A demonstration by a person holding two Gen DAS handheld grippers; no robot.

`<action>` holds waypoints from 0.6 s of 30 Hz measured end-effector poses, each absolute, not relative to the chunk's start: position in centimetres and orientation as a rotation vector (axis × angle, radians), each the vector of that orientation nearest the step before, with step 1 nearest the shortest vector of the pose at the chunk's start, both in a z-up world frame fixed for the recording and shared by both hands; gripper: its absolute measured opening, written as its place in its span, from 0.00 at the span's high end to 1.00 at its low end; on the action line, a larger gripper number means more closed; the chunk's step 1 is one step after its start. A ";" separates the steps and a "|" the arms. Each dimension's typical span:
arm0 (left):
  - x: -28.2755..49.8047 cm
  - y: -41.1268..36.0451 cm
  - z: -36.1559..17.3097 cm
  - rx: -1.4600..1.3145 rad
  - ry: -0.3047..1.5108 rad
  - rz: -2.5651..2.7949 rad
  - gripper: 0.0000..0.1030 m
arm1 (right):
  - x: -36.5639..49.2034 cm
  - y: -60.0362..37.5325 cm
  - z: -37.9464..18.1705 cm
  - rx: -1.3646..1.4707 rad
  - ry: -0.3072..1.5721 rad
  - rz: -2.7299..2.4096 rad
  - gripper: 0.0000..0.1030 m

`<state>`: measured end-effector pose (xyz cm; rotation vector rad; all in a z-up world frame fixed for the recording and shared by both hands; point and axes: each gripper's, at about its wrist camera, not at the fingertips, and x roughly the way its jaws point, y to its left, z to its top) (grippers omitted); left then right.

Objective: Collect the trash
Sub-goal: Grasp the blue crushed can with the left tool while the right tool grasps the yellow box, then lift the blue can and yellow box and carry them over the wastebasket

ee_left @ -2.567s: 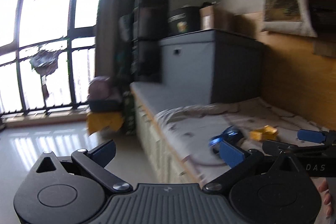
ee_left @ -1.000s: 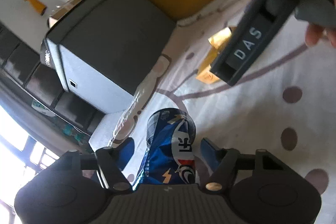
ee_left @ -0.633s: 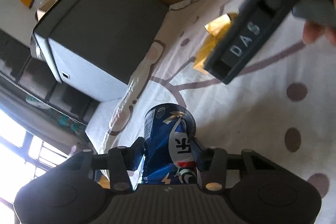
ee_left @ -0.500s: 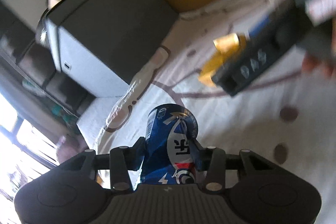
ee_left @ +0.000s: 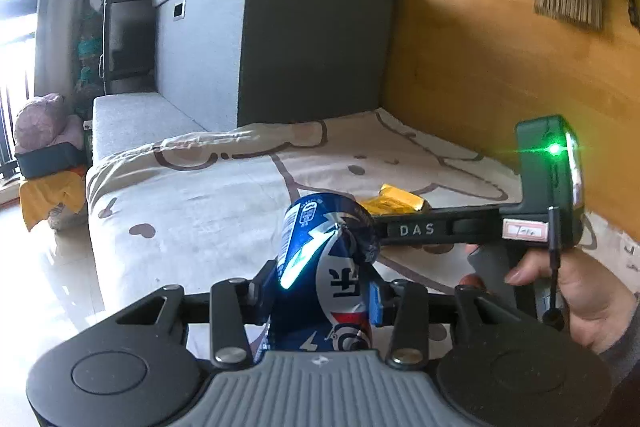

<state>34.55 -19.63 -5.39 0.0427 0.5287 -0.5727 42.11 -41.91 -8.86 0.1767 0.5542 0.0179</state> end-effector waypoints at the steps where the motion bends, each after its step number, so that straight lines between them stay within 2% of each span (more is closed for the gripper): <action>1: 34.5 -19.5 -5.3 0.037 0.533 -0.571 0.57 | 42.3 -41.8 -8.9 0.172 0.560 0.026 0.00; 5: 34.3 -19.4 -5.0 0.062 0.550 -0.567 0.57 | 42.1 -42.0 -8.9 0.183 0.550 0.024 0.08; 18: 32.8 -17.7 -5.1 0.082 0.639 -0.534 0.57 | 38.9 -41.9 -8.4 0.230 0.487 -0.007 0.12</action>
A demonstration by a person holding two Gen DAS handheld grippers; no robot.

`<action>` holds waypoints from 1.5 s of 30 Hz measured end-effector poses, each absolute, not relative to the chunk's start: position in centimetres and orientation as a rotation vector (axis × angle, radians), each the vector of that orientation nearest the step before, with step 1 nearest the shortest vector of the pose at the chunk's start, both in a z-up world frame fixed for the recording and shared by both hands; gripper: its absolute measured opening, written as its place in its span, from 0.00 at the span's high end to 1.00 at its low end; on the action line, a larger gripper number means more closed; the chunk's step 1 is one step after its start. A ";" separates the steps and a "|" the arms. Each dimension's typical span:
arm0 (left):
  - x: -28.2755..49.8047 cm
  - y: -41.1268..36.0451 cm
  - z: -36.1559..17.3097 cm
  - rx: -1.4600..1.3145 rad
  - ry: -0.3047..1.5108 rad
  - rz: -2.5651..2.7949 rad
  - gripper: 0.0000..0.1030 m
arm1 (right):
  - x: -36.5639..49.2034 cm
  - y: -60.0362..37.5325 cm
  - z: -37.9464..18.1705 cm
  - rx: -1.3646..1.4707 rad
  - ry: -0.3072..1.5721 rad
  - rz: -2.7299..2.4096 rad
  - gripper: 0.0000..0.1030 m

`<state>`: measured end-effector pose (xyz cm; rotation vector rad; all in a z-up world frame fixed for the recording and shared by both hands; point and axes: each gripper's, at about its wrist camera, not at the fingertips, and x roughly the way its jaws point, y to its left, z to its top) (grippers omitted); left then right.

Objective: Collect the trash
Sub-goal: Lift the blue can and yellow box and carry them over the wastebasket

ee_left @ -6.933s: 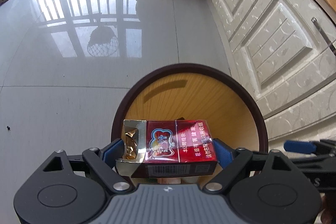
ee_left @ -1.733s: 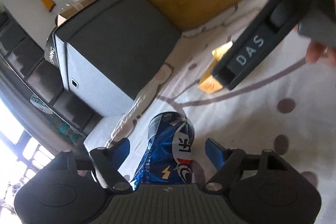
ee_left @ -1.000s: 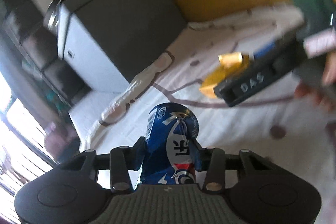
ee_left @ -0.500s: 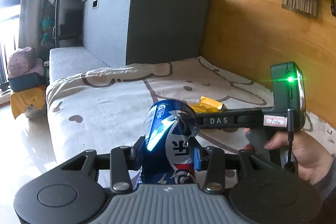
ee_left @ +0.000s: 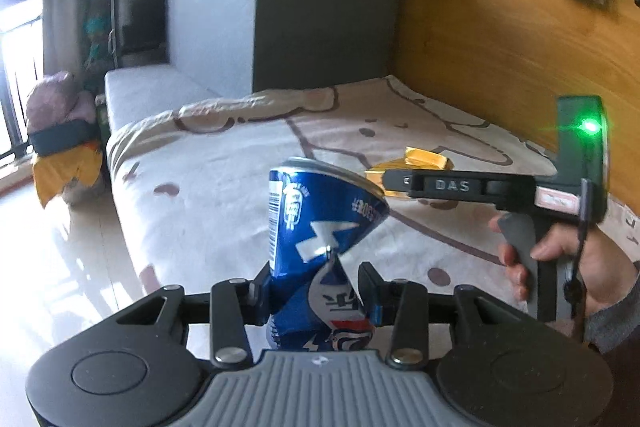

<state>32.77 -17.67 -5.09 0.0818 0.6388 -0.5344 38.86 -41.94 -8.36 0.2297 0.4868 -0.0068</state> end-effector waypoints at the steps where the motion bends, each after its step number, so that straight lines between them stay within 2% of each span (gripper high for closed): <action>1: 32.6 -17.6 -5.2 0.082 0.644 -0.535 0.57 | 38.5 -41.8 -8.4 0.238 0.488 -0.004 0.12; 8: 31.3 -16.8 -5.4 0.064 0.649 -0.517 0.67 | 35.3 -39.9 -8.3 0.204 0.478 0.009 0.12; 15: 30.1 -16.2 -4.8 0.073 0.602 -0.472 0.69 | 31.4 -38.9 -8.3 0.224 0.481 0.021 0.15; 16: 29.8 -16.2 -4.7 0.078 0.599 -0.468 0.69 | 30.8 -38.8 -8.3 0.224 0.480 0.015 0.21; 17: 29.5 -16.2 -4.6 0.082 0.598 -0.463 0.69 | 30.4 -38.7 -8.3 0.227 0.478 0.013 0.32; 34: 23.6 -15.4 -3.7 0.103 0.576 -0.430 0.70 | 22.1 -38.0 -8.1 0.230 0.525 -0.033 0.32; 45: 20.3 -13.7 -2.0 0.104 0.570 -0.418 0.70 | 17.4 -37.5 -5.6 0.204 0.523 -0.048 0.32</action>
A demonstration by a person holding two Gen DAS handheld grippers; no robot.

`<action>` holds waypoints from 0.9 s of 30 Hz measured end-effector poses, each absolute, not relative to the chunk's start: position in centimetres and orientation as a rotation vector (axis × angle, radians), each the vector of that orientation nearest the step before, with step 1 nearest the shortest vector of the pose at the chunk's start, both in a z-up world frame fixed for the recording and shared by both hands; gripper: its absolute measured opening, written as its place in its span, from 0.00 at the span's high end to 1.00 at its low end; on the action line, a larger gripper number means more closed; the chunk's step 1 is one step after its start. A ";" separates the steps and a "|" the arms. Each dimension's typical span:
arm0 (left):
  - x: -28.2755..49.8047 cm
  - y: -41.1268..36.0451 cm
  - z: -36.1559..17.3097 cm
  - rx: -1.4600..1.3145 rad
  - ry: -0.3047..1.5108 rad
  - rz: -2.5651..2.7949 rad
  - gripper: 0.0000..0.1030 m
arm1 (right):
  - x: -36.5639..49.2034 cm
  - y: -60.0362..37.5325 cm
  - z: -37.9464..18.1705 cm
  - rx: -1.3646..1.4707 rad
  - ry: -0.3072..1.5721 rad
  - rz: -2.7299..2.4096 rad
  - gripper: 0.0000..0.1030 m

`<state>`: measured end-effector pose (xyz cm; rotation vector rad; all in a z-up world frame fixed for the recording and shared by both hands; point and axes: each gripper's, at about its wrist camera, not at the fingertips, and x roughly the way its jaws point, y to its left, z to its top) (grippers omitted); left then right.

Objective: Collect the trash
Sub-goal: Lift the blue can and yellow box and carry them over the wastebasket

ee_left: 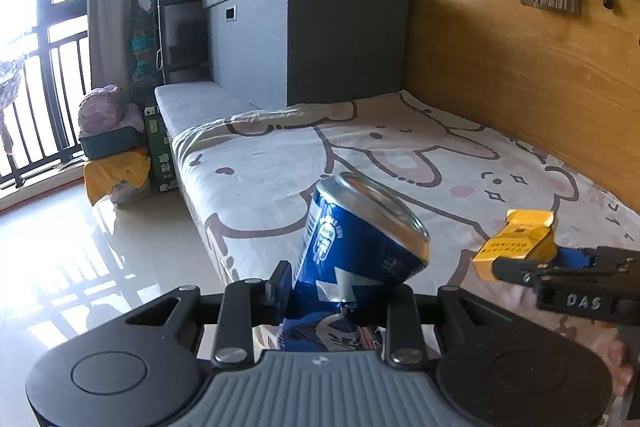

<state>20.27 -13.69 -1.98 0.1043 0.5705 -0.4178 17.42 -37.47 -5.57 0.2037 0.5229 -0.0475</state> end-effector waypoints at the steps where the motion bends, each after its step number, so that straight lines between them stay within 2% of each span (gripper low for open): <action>1: 20.1 -13.4 -1.9 0.102 0.570 -0.415 0.70 | 17.1 -37.4 -5.2 0.202 0.519 -0.049 0.32; 15: 18.2 -8.2 0.4 0.032 0.561 -0.358 0.70 | 14.8 -33.5 -0.7 0.150 0.496 -0.035 0.32; 27: 17.3 0.1 2.3 -0.021 0.549 -0.267 0.70 | 15.9 -25.7 1.8 0.099 0.491 0.037 0.32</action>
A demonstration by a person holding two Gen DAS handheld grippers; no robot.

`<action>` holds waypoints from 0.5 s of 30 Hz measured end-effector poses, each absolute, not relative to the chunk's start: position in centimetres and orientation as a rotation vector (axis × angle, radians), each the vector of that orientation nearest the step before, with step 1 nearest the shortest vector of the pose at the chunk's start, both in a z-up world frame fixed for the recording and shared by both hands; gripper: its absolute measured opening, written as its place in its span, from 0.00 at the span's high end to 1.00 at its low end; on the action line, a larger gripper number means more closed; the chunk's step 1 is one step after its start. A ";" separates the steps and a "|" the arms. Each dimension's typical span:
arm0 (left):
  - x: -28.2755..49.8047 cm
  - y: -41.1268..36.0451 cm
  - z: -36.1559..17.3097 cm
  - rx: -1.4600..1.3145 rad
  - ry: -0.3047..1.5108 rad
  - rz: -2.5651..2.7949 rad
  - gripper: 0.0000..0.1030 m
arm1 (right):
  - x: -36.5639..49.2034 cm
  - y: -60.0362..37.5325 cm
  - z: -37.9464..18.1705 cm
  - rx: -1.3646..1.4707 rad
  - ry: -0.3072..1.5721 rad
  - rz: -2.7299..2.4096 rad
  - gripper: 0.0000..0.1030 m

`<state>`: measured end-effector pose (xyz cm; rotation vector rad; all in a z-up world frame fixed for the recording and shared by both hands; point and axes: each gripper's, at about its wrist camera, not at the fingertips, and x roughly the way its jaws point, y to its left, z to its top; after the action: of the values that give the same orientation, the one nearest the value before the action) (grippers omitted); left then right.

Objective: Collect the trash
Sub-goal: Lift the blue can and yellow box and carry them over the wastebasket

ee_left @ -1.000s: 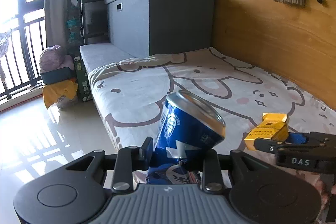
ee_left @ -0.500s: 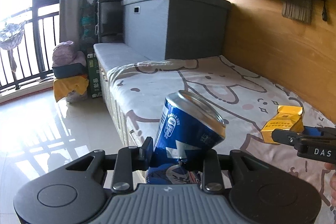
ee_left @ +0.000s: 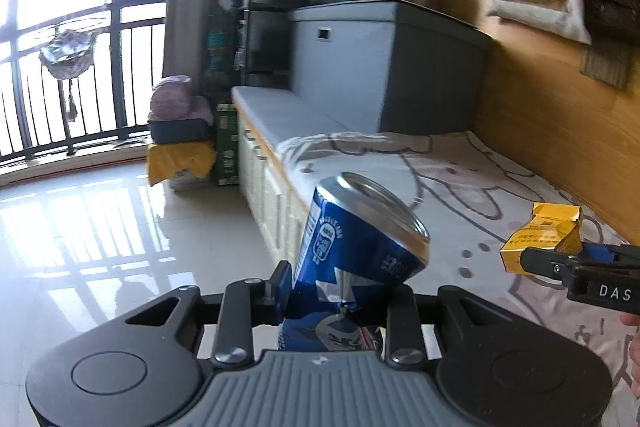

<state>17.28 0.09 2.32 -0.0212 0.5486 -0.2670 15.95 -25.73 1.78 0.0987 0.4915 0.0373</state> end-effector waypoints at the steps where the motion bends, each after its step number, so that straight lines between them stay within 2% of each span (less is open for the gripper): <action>1: 17.4 0.9 2.4 -0.027 0.548 -0.256 0.70 | 16.2 -24.9 1.9 0.095 0.492 0.047 0.32; 9: 18.5 6.9 1.5 -0.058 0.557 -0.165 0.70 | 18.8 -18.6 1.3 0.069 0.513 0.130 0.32; 15: 20.1 10.0 -1.8 -0.062 0.608 -0.106 0.70 | 20.8 -14.4 -1.4 0.037 0.556 0.203 0.32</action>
<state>20.08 10.03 -1.79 -0.0617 0.6075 -0.1055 20.83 -14.45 -1.43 0.0367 0.5561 0.2035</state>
